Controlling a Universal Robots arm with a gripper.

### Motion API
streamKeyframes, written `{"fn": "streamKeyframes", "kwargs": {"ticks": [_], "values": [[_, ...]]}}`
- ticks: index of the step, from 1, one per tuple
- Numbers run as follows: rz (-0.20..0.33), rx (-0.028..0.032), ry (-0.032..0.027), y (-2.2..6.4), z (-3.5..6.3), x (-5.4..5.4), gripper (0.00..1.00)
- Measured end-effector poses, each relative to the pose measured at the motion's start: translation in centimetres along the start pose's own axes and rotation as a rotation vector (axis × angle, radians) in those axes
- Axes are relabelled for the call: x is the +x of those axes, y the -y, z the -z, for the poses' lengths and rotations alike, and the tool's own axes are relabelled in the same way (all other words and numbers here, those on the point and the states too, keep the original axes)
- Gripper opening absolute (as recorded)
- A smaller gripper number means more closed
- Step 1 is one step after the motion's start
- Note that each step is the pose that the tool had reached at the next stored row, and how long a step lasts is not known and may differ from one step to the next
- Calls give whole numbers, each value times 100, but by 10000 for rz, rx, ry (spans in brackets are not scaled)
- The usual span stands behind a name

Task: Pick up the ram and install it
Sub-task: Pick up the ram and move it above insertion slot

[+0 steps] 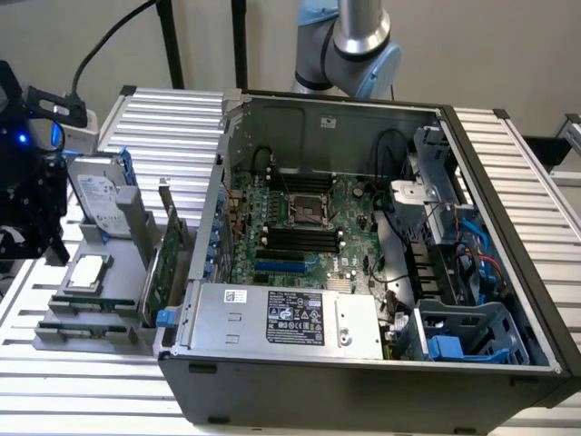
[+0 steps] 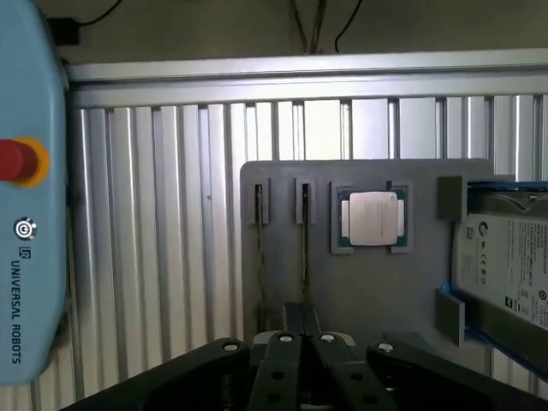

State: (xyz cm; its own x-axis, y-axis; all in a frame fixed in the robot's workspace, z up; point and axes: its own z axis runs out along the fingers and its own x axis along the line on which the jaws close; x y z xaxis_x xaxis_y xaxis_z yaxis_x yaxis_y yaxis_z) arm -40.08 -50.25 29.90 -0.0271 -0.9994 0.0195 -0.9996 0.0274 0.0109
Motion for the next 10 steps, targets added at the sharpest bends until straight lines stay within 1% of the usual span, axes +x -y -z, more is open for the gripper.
{"fn": "streamKeyframes", "kwargs": {"ticks": [2,4,5,7,8,10], "values": [[86,-1,13,0,-21,13,0],[107,1,45,2,-39,45,0],[108,-1,78,4,-46,65,0],[109,-3,161,8,-62,100,0],[111,-3,206,11,-72,114,100],[114,-4,282,18,-92,139,100]]}}
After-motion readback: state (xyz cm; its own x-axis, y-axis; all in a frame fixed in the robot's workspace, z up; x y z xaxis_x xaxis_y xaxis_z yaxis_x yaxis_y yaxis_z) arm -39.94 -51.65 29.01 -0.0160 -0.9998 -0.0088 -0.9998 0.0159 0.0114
